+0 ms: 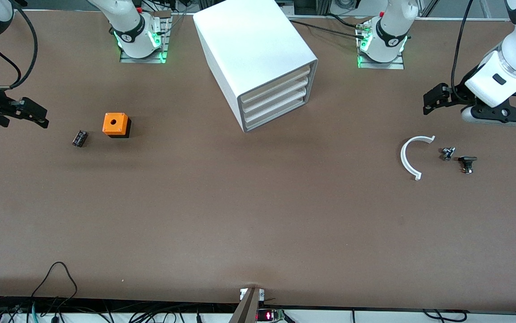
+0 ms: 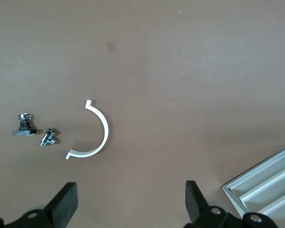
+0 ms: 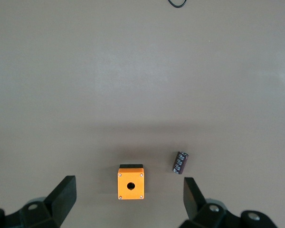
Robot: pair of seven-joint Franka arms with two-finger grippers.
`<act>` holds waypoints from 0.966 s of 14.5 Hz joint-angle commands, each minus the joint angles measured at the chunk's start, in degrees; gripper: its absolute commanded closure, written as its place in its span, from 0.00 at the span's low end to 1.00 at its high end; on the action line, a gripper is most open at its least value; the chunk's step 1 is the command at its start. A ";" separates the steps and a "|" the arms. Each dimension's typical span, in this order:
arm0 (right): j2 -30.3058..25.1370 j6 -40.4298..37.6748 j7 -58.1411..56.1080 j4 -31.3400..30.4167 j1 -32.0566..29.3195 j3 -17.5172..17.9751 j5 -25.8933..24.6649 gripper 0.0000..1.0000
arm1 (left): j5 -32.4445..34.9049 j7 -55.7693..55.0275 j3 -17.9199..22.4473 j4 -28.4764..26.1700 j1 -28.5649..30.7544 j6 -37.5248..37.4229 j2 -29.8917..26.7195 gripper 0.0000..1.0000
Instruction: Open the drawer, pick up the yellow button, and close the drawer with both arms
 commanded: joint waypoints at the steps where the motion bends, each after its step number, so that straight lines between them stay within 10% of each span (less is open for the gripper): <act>1: 0.07 -0.22 -1.96 0.65 -0.23 -0.13 0.58 0.00 | 1.51 1.15 -0.16 1.31 -0.08 -1.05 0.36 0.00; 14: -0.28 -3.20 -0.92 0.65 -0.23 -0.04 0.93 0.00 | 1.25 0.54 0.27 3.76 0.01 -2.19 2.20 0.00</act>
